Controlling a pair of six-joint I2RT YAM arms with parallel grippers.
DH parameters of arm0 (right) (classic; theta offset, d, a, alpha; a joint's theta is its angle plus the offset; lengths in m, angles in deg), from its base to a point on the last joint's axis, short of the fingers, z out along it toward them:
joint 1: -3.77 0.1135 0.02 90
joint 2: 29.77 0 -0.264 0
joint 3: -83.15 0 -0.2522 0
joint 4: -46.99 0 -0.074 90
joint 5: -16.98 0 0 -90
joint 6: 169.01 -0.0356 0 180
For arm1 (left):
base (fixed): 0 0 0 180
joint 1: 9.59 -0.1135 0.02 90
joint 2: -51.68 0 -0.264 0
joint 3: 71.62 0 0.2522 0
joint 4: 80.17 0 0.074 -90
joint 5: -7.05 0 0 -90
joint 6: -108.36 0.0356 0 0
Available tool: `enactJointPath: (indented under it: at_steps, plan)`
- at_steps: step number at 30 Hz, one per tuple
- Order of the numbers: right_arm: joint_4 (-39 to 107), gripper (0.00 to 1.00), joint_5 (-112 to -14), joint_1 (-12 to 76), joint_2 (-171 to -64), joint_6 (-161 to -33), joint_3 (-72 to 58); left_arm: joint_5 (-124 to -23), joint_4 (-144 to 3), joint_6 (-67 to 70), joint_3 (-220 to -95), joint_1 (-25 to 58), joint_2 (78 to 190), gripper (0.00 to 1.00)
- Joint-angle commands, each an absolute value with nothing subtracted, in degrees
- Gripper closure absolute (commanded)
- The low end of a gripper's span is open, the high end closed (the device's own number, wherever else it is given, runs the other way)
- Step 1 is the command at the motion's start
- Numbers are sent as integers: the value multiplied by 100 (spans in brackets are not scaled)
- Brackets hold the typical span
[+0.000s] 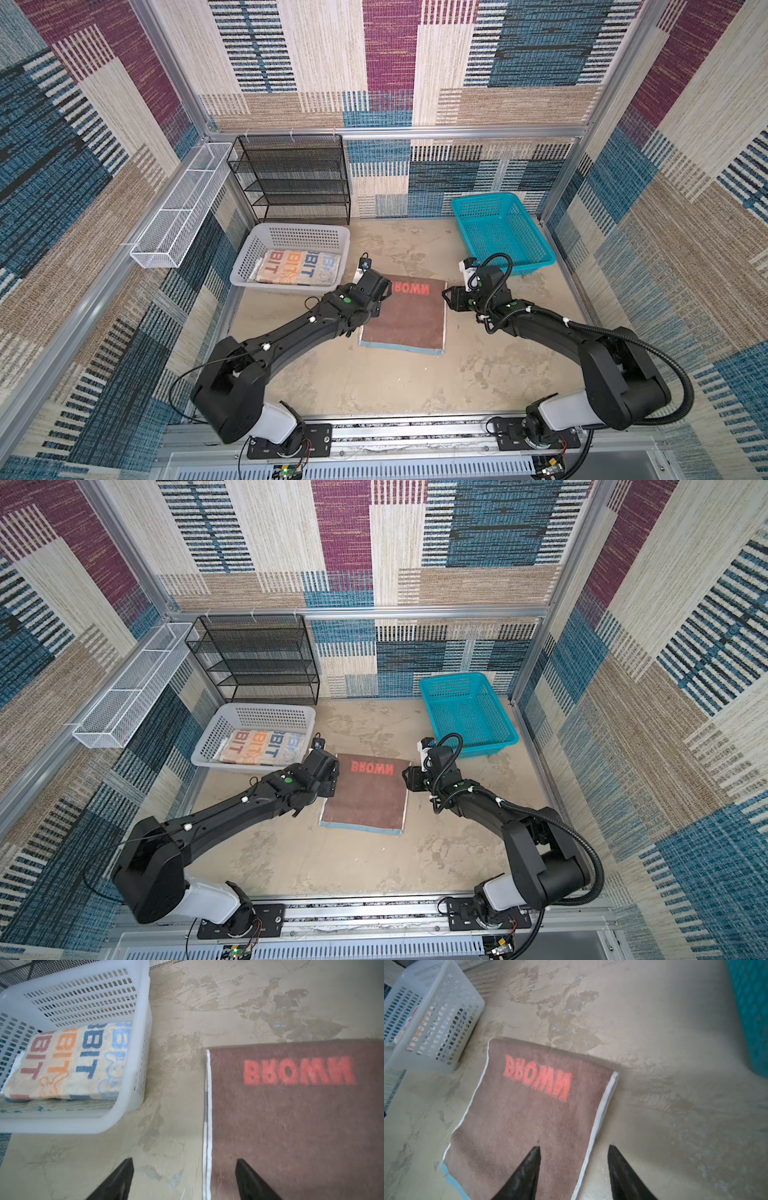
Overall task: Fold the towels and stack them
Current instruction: 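Grasp the towel's edge nearest the robot with both grippers and fold it away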
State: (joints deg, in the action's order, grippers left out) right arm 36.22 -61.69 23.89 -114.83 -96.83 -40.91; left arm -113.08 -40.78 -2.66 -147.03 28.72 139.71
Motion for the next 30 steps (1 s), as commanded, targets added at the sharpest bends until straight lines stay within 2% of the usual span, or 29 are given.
enactJointPath:
  at_steps: [1,11,18,23,30]
  plan:
    - [3753,46,-6425,2333,-11828,-9576,-3800,-10971,-4053,-41,-15297,2637,14575,19]
    - [3643,50,-6566,2299,-12914,-9430,-3049,-10655,-3576,218,-17042,2107,16291,20]
    - [3700,52,-6560,2295,-13414,-9408,-2766,-10427,-3339,312,-17706,1916,16906,21]
    - [3700,53,-6584,2292,-13680,-9351,-2573,-10253,-3256,342,-18035,1846,17260,26]
    - [3637,54,-6576,2281,-13884,-9281,-2394,-10002,-2995,324,-18506,1801,17771,38]
